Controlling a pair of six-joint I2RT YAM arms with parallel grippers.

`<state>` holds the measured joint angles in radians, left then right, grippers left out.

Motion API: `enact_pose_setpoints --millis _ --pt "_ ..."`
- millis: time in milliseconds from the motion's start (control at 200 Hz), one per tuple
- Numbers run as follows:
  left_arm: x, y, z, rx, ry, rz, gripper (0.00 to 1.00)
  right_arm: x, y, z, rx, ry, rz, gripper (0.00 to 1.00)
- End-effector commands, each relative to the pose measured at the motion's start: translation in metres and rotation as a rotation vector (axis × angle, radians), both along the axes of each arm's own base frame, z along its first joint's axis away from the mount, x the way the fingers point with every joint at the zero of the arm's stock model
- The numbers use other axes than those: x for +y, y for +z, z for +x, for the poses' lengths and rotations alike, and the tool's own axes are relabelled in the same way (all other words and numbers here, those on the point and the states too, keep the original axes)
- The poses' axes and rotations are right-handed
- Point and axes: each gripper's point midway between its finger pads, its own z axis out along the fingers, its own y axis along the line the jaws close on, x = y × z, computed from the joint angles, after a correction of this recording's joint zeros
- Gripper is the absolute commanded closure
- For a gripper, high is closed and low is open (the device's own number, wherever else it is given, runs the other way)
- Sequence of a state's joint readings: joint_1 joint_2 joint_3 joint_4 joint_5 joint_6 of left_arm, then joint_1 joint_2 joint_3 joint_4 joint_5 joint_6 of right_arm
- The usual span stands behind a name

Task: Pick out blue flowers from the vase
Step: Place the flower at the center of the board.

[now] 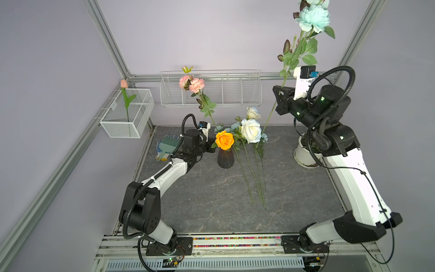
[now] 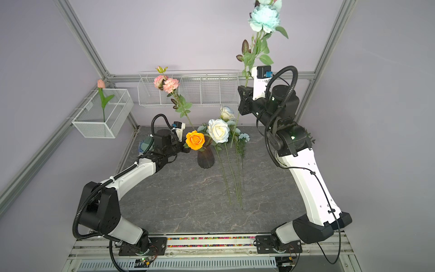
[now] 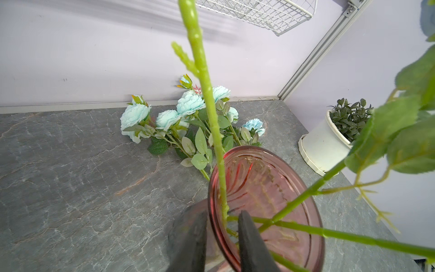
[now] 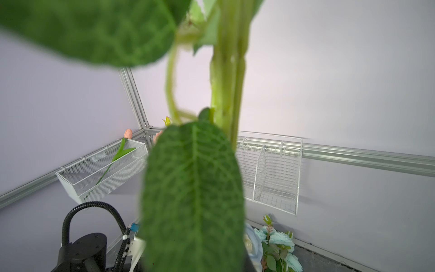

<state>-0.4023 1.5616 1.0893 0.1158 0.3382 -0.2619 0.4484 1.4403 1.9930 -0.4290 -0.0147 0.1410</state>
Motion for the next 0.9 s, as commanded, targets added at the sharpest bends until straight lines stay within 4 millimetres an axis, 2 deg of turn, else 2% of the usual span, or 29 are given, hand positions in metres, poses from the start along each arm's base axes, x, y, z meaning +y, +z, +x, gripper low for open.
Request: enact_pose_setpoints --millis 0,140,500,515,550,730,895 --pt "-0.003 -0.008 -0.001 0.023 -0.009 -0.006 0.73 -0.017 -0.034 -0.005 0.123 -0.041 -0.088 0.93" --pt "-0.002 -0.009 -0.001 0.025 -0.005 -0.003 0.73 -0.035 -0.077 -0.006 0.265 -0.076 -0.116 0.93" --pt "-0.002 -0.008 -0.001 0.019 -0.008 -0.012 0.73 -0.072 -0.207 0.001 0.612 -0.101 -0.115 0.93" --pt "-0.002 -0.008 -0.001 0.020 -0.009 -0.012 0.73 -0.082 -0.213 0.003 0.627 -0.123 -0.103 0.93" --pt "-0.002 -0.009 -0.002 0.021 -0.007 -0.012 0.73 -0.087 -0.225 0.004 0.651 -0.131 -0.086 0.93" --pt "-0.002 -0.009 -0.006 0.022 -0.018 -0.020 0.73 -0.100 -0.299 0.015 0.798 -0.139 -0.050 0.93" --pt "-0.002 -0.007 -0.007 0.018 -0.019 -0.018 0.73 -0.111 -0.346 0.036 0.844 -0.199 -0.100 0.93"
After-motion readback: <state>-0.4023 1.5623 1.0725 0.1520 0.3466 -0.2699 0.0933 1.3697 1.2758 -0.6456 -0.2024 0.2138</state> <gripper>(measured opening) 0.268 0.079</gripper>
